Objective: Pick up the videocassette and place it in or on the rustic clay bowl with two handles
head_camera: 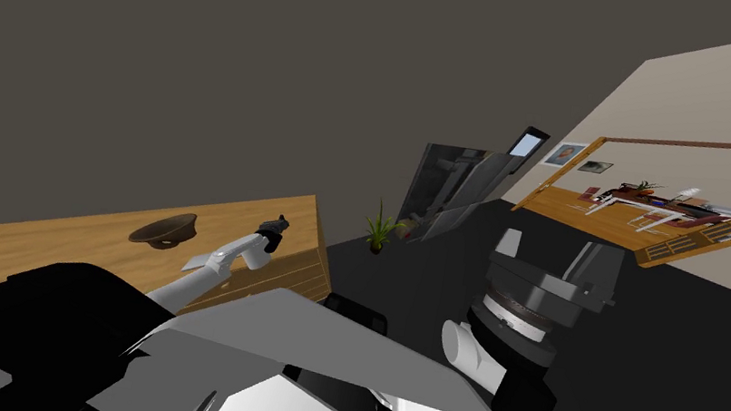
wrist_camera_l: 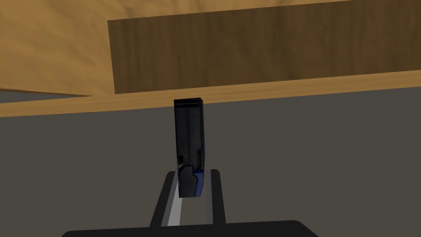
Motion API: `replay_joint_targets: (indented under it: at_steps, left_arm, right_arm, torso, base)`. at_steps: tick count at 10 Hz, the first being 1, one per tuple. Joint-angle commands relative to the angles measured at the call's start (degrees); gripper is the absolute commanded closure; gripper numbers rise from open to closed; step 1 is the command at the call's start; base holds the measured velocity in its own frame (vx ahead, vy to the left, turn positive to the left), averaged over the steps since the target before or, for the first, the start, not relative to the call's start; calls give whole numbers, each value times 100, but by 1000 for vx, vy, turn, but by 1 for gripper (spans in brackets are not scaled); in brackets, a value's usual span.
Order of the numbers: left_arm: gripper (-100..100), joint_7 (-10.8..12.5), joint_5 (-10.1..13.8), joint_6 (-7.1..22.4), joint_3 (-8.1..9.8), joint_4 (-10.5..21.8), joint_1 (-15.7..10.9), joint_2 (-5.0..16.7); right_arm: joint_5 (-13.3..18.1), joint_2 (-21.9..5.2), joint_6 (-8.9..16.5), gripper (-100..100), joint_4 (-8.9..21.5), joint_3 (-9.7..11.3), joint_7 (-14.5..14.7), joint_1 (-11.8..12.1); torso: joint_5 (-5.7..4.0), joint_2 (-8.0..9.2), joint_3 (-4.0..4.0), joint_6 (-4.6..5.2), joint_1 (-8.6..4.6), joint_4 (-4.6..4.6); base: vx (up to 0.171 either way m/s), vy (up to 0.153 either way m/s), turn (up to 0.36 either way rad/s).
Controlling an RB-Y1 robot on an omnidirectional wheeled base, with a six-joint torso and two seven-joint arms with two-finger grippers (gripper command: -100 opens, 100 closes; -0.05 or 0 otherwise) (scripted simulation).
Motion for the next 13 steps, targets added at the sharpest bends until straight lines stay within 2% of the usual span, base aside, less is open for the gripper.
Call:
replay_joint_targets:
  at_steps: [1, 5, 13]
  left_arm:
    - [100, 42, 165, 51, 61, -100, 24, 131]
    - [100, 173, 657, 187, 239, -425, 65, 522]
    - [100, 426, 1676, 462, 562, -1115, 145, 1312]
  right_arm:
    - [0, 0, 0, 0, 0, 0, 0, 0]
    - [0, 0, 0, 0, 0, 0, 0, -1]
    - [0, 0, 0, 0, 0, 0, 0, -1]
  torso:
    - [0, 0, 0, 0, 0, 0]
    - [0, 53, 33, -7, 12, 16]
    - [2, 51, 34, 0, 1, 19]
  base:
    - [-49, 10, -17]
    - [-101, 29, -26]
    - [-98, 0, -32]
